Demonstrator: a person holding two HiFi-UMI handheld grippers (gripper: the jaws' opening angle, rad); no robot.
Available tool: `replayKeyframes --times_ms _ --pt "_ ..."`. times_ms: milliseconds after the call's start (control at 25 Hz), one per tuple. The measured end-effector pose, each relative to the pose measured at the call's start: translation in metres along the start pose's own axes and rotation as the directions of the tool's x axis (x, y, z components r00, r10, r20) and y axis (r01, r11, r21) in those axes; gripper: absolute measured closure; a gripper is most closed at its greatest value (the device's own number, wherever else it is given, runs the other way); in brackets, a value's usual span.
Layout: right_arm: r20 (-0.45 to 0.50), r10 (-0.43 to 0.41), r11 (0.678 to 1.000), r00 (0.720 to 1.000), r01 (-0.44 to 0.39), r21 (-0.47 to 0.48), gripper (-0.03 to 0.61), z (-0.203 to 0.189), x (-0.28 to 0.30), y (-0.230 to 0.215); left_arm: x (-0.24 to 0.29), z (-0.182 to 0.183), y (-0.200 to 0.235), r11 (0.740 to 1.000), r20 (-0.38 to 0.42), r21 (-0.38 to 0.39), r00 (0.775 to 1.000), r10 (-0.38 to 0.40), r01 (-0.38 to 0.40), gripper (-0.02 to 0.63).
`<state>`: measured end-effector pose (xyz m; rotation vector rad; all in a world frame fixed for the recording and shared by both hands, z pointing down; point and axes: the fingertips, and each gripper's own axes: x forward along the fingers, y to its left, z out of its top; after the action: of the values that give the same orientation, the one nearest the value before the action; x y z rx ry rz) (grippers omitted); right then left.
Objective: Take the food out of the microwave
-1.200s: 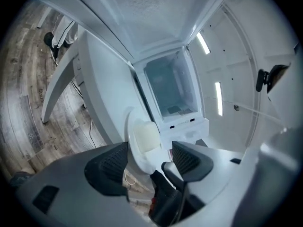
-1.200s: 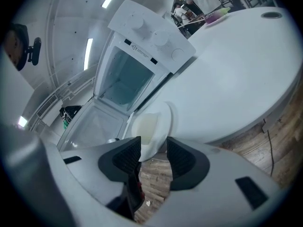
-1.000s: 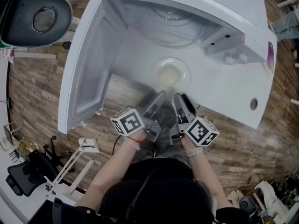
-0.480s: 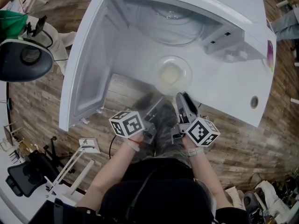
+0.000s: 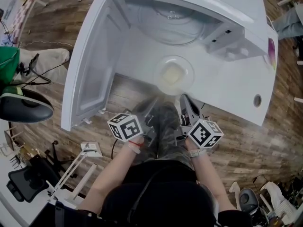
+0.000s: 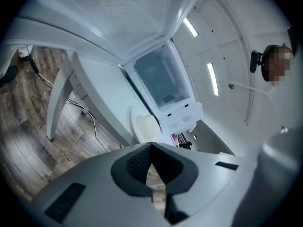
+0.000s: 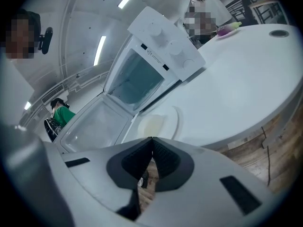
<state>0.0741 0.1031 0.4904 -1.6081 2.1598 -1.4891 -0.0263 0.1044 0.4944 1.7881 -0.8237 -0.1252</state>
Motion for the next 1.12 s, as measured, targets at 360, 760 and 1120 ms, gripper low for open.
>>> replayKeyframes --times_ms 360,760,1120 --pt "-0.035 0.049 0.978 0.998 -0.055 -0.200 0.560 0.004 -0.002 0.025 0.005 -0.002 -0.032 0.949 -0.087 0.311 0.996 -0.033 0.059 0.604" --pt "-0.045 0.105 0.925 0.993 -0.114 -0.364 0.560 0.015 -0.006 0.056 0.001 0.013 -0.054 0.911 -0.075 0.403 0.995 -0.061 0.086 0.604" --pt "-0.024 0.144 0.886 0.989 -0.140 -0.443 0.560 0.026 -0.014 0.083 -0.006 0.024 -0.078 0.886 -0.066 0.446 0.992 -0.106 0.125 0.604"
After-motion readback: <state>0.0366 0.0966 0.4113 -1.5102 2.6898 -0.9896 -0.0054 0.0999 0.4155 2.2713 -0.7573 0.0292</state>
